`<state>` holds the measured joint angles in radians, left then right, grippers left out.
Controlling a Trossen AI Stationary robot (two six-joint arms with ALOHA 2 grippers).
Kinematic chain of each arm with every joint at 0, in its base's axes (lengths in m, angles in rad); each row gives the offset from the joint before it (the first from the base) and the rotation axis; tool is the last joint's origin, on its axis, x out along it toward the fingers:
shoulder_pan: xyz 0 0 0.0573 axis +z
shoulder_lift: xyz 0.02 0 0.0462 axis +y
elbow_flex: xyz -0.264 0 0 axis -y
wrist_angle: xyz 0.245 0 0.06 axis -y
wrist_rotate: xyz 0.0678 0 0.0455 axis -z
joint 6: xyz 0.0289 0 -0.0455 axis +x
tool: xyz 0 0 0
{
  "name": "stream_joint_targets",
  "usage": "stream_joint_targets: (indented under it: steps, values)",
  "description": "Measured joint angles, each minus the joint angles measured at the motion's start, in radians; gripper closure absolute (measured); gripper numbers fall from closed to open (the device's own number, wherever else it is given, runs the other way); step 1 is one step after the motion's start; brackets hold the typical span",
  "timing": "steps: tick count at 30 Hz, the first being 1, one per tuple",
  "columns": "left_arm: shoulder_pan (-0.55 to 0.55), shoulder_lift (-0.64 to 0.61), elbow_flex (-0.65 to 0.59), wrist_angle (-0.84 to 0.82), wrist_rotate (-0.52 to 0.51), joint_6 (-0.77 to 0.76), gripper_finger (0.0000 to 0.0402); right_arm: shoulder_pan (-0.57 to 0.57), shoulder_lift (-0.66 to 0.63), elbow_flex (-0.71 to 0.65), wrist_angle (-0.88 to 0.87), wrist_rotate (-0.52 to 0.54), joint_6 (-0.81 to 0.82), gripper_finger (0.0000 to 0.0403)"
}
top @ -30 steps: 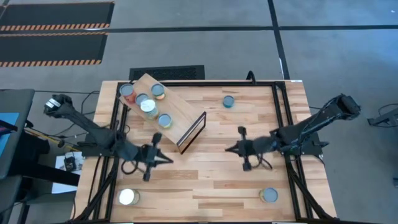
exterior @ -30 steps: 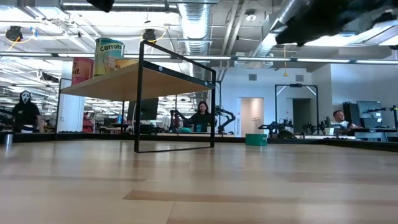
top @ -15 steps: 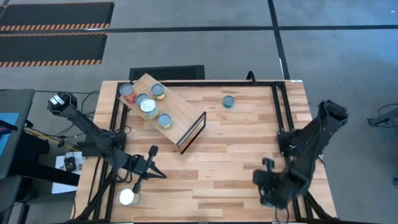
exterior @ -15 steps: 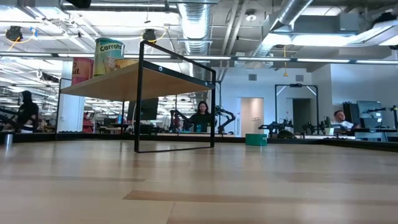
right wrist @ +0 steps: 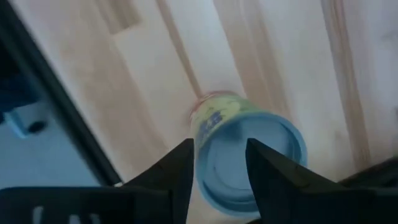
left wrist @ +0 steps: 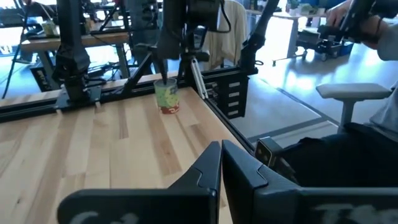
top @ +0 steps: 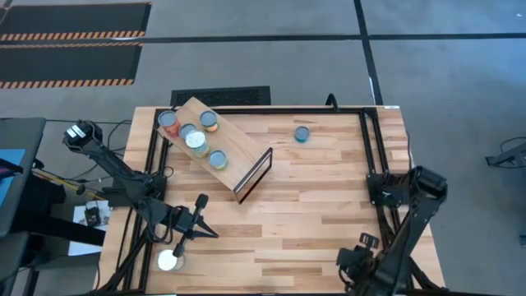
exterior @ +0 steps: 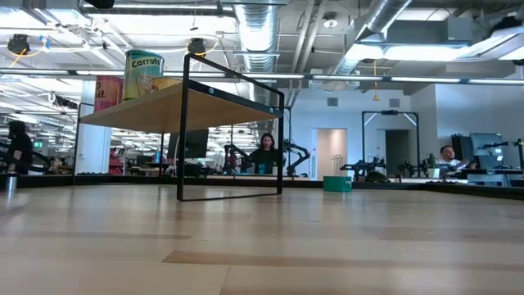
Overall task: Pick and place cans onto a shelf
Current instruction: Put the canned spaghetti sauce on the shelf
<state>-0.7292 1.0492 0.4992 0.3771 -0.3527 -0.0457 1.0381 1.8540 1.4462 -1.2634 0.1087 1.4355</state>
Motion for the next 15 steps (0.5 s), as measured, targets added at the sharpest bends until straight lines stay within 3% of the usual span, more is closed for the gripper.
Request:
stream_joint_targets:
  steps: [5,12,15]
  values:
    - [0.000,0.000,0.000,-0.001,0.000,-0.003,0.0397,-0.034,0.030,0.004,0.007,-0.037,-0.033,0.0262]
    - [0.000,0.000,0.000,-0.001,-0.035,-0.027,0.0397,-0.096,0.010,0.005,0.066,-0.030,-0.213,0.0385]
    - [0.000,0.000,0.000,-0.001,-0.037,-0.030,0.0397,-0.137,0.004,0.030,0.058,-0.014,-0.307,0.0382]
